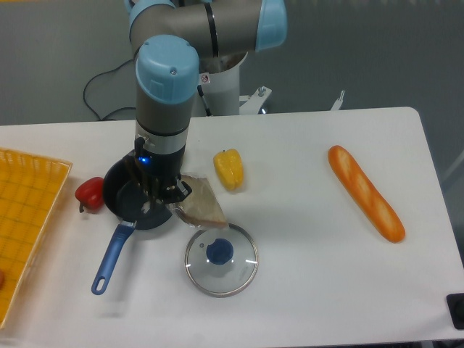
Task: Put the toast in the pot
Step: 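Grip the toast slice with the gripper and lift it off the table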
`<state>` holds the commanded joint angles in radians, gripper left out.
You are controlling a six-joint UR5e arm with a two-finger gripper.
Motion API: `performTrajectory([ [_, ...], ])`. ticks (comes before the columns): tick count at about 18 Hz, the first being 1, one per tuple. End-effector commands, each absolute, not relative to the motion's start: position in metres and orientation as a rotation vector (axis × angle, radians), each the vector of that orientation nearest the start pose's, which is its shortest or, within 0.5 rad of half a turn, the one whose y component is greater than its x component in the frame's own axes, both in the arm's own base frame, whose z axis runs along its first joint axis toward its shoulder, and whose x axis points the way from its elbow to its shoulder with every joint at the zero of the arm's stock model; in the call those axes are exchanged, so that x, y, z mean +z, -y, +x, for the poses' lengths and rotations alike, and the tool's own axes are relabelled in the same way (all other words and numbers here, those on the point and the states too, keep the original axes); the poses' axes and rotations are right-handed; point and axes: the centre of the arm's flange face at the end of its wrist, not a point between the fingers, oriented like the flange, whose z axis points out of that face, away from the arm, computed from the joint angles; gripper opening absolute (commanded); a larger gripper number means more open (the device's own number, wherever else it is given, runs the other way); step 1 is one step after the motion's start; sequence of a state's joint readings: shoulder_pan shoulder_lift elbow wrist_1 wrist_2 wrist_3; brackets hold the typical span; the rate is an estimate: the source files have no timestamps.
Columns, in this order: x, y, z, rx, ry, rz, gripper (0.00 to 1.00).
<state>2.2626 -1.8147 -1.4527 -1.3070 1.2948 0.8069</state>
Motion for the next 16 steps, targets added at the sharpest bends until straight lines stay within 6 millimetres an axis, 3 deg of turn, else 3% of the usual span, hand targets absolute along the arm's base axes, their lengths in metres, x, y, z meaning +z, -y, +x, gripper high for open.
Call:
performTrajectory([
  [16,0.445,-0.573,-0.244,-0.187,-0.157,-2.784,0.0],
])
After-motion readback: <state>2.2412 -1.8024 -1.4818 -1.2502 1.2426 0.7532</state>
